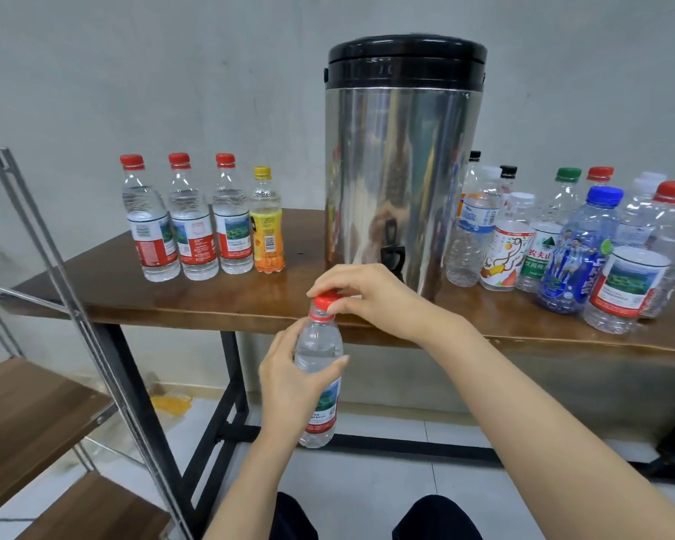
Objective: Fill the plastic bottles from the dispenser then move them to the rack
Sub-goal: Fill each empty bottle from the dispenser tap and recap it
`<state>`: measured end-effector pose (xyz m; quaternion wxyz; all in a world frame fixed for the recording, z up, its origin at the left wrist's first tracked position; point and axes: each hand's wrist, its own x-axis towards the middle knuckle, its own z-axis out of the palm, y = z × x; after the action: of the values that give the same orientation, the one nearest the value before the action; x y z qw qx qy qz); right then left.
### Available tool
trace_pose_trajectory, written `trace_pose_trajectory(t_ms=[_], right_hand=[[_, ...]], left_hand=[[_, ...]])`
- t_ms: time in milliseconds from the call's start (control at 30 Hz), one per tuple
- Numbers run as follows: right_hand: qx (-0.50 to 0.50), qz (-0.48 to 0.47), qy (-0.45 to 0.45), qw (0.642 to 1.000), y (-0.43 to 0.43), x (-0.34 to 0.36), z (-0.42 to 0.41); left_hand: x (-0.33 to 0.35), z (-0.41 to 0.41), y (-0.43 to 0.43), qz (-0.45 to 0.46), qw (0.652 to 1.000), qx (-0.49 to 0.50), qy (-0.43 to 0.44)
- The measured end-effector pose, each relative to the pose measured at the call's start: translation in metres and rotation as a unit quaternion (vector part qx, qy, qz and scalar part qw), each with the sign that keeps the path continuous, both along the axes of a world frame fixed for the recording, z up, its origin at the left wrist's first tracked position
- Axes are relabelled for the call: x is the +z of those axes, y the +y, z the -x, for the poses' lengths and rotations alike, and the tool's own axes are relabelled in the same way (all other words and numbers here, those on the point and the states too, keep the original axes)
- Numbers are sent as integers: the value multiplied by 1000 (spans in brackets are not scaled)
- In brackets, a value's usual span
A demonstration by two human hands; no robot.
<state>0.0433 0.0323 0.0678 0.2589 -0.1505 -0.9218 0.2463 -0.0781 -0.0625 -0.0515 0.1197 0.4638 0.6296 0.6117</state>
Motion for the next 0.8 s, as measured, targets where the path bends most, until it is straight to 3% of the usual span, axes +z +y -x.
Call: trace_pose_trajectory(t_ms=[300, 533, 700, 800], right_hand=[[-8, -24, -62, 998, -7, 3, 22], [-116, -80, -93, 986, -15, 1, 34], [-30, 77, -27, 996, -11, 4, 37], [-57, 45, -2, 997, -8, 3, 42]], left_hand=[[0, 13, -8, -5, 1000, 17, 11], [5, 18, -10, -11, 999, 36, 32], [9, 25, -8, -17, 999, 37, 34], [10, 27, -7, -13, 999, 38, 36]])
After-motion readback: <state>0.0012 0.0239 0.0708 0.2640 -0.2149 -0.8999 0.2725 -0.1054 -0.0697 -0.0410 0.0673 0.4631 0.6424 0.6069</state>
